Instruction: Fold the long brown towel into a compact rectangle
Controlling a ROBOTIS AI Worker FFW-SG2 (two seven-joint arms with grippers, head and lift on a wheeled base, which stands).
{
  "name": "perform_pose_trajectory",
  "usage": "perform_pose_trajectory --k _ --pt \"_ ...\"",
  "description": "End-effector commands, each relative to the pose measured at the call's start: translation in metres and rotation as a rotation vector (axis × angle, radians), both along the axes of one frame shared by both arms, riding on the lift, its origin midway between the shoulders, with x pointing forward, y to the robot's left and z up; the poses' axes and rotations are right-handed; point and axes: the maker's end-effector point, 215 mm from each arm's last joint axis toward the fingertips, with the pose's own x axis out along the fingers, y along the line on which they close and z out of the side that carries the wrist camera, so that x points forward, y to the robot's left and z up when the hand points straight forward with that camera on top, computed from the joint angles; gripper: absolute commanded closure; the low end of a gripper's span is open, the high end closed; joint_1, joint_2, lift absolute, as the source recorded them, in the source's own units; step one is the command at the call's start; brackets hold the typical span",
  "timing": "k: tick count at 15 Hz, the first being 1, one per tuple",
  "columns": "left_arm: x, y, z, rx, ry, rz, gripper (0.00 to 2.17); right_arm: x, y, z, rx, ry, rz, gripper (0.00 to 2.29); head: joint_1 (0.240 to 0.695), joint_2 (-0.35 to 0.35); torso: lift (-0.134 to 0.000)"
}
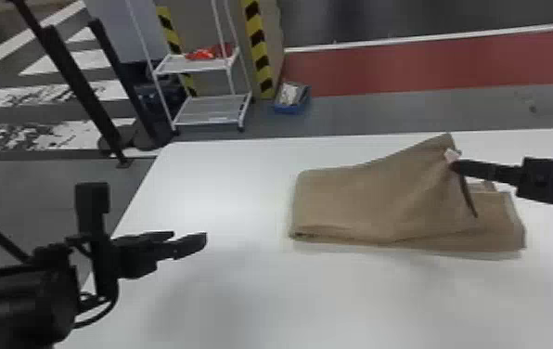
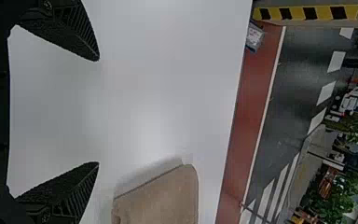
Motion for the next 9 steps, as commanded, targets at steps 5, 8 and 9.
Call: perform_pose_trajectory --k 5,8,9 --pt "0.002 -0.008 -0.003 -0.007 0.002 -0.013 0.09 0.004 -0.015 -0.028 -0.005 0.044 -0.040 1.11 0.695 0.191 -0.123" --pt "0.002 -0.004 -0.004 -0.003 0.006 -0.010 0.09 -0.011 -0.028 -0.024 0.052 0.083 -0.066 1.11 0.695 0.188 -0.123" --pt "0.003 -0.004 -0.003 0.000 -0.001 -0.012 0.09 -0.017 -0.035 -0.014 0.079 0.085 -0.081 1.11 0.695 0.188 -0.123"
